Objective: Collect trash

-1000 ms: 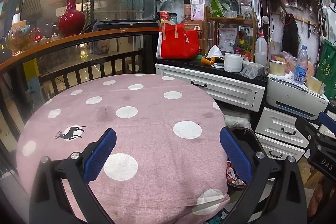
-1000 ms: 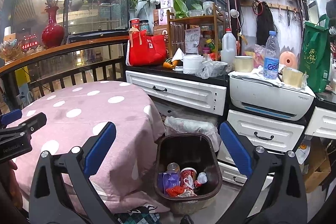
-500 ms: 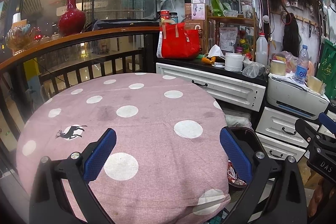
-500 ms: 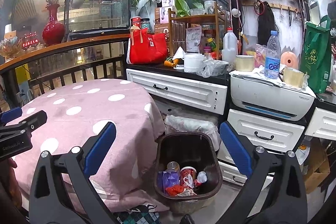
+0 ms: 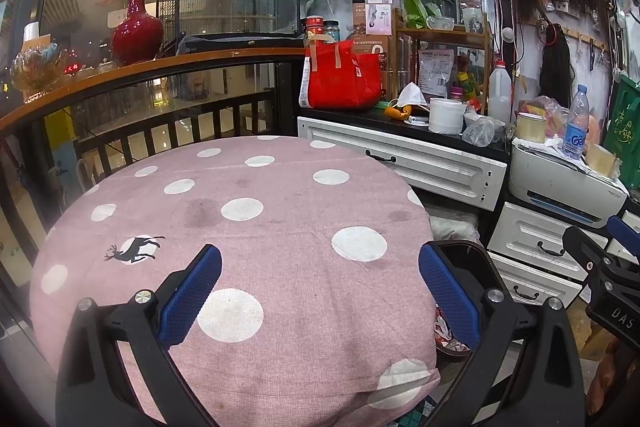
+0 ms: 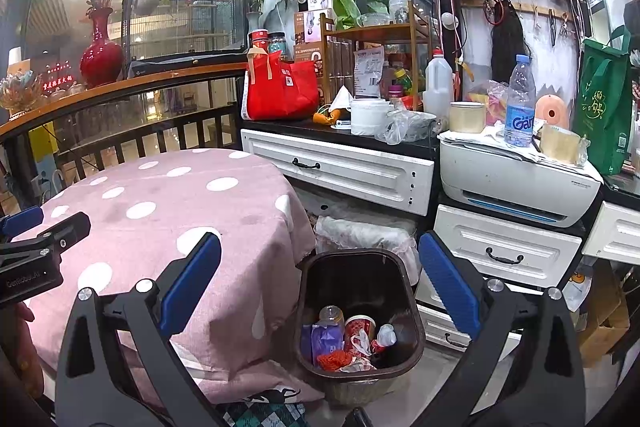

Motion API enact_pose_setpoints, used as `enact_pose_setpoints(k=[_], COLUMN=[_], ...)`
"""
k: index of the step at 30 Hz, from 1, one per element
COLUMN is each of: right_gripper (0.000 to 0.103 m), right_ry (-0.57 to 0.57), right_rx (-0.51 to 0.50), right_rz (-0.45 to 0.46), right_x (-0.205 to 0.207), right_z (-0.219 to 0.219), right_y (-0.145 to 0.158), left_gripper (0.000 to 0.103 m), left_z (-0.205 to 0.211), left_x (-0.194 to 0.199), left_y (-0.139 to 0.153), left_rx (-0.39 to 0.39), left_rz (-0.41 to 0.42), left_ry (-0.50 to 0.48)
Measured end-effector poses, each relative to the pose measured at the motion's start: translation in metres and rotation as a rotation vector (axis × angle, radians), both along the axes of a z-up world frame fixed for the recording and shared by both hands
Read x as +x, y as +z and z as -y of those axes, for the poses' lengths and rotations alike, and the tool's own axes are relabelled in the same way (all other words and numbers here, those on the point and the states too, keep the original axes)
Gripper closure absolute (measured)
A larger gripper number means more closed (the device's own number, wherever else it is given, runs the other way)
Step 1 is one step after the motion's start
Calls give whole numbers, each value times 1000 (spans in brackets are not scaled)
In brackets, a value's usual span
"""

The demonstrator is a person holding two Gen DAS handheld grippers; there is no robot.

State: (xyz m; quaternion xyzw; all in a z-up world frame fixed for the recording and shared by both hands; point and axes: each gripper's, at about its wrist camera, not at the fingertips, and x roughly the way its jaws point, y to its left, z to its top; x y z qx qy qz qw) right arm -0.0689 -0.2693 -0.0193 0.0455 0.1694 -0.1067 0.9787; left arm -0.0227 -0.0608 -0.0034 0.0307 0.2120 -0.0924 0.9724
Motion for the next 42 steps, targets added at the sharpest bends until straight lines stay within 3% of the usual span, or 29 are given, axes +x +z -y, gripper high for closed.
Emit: enact_pose_setpoints(k=[42], right_gripper=[6], right_ry=[0], right_rx=[5], right_rz=[-8], right_x=[1], right_z=[-3], right_y=[-2], left_gripper=[5], left_z=[0], left_x=[0], left_y=[-1], left_rx=[1], left_rz=[-5], left_ry=[9])
